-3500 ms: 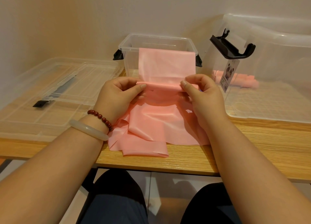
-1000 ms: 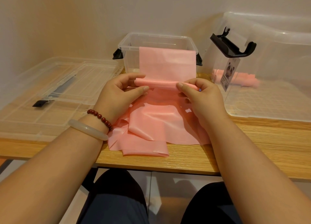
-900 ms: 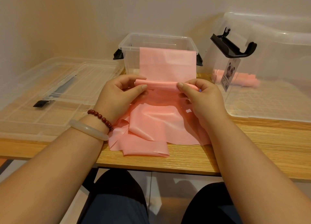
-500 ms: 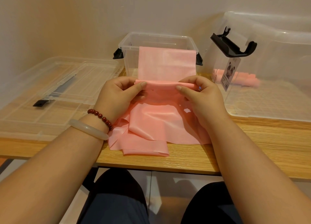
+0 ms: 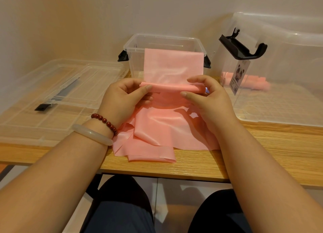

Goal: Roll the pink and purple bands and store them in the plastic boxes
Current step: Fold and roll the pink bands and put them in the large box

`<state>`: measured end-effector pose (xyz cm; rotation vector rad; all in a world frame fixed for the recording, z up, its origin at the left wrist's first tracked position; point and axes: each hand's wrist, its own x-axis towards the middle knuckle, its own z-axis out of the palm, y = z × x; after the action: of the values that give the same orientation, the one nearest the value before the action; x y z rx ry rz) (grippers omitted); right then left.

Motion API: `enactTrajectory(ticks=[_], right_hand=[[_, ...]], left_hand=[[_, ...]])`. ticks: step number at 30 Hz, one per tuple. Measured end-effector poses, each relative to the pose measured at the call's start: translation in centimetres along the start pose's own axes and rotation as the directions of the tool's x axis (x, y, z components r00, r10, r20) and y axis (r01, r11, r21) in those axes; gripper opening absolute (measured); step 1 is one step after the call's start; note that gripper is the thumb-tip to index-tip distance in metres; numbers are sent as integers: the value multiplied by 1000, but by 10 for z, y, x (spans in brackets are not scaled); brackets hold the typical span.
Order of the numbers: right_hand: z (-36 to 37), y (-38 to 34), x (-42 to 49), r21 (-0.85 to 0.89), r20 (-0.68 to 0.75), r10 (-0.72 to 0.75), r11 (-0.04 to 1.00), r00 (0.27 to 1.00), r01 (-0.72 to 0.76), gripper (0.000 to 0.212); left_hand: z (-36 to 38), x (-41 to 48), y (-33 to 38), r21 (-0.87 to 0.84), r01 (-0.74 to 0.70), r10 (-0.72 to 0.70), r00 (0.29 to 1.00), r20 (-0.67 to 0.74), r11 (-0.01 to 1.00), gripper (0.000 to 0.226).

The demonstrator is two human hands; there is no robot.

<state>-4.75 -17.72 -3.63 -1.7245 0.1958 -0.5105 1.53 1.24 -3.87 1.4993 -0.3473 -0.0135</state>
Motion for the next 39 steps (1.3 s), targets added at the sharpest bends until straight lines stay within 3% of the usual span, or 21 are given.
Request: enactTrajectory(ticks=[7,10,19,24,30,39], right_hand=[[1,4,5,-69,-65,-47,997,997,43,2],[2,5,6,-107,-82,-73,992,994,64,4],[1,-2,-1,-43,14,-16,999,1000,17,24],[0,0,1,-55,-30,-17,998,999,15,9],[2,0,1,-54,-39,-19,998,999,16,16],[0,-2,-1,-3,25,-23,1000,999,23,25]], left_hand=[[-1,0,0,65,-2,1,1000,10,998,14],[-3,0,0,47,-12,11,999,39,999,27],[-1,1,-1,22,-7,7,1000,12,1000,9],[-1,0,0,60,-4,3,1000,8,998,5],[-2,-1,2,63,-36,31,997,75,997,18],[-2,2,-3,50,5,-5,1000,4,999,14]])
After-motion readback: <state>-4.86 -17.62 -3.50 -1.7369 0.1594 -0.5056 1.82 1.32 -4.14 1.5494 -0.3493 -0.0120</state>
